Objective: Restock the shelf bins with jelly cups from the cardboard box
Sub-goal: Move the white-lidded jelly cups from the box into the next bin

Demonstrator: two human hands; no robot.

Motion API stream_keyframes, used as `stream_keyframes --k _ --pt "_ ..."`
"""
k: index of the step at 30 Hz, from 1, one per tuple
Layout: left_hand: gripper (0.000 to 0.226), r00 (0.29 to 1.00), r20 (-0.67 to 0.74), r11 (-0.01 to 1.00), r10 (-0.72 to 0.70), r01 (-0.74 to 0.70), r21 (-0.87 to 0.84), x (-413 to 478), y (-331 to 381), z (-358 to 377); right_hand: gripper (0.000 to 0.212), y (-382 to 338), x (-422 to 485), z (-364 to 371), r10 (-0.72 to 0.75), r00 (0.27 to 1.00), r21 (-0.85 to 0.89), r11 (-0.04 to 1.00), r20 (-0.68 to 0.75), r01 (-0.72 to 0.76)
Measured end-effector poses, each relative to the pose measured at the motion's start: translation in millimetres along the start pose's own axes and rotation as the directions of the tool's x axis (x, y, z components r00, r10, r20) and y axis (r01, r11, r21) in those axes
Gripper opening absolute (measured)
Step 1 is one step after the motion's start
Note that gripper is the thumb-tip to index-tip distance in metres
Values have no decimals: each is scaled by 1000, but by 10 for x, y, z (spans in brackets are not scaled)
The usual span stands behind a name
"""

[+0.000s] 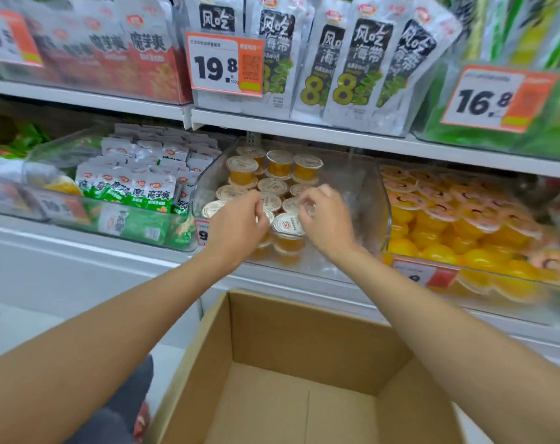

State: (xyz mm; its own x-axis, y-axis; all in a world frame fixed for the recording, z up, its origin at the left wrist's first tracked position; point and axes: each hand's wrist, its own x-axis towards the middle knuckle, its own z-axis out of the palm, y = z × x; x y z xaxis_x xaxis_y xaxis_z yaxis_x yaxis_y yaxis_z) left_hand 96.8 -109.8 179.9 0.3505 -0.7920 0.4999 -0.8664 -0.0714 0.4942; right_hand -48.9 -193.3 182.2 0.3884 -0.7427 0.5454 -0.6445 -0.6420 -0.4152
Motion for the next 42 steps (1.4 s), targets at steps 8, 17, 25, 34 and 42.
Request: stream_keyframes --k 8,17,25,34,42 --pt "10 899 395 982 -188 162 98 -1122 -255 375 12 177 -1428 385 51 939 96 992 340 -88" --pt "33 152 856 862 -495 -36 505 -2523 -1303 1326 24 852 -3292 1399 385 235 -234 841 892 -489" --pt "72 -32 884 885 -466 -18 466 -3277 -1410 1633 52 816 -4033 1623 255 -202 -320 834 946 -450" --pt "84 87 895 847 -438 -295 443 -3590 -1315 1714 112 663 -4236 1523 252 -125 -268 953 960 -138" --pt "70 188 888 896 -420 -68 438 -3405 -1232 1716 43 697 -4114 1371 265 15 -255 941 964 -222"
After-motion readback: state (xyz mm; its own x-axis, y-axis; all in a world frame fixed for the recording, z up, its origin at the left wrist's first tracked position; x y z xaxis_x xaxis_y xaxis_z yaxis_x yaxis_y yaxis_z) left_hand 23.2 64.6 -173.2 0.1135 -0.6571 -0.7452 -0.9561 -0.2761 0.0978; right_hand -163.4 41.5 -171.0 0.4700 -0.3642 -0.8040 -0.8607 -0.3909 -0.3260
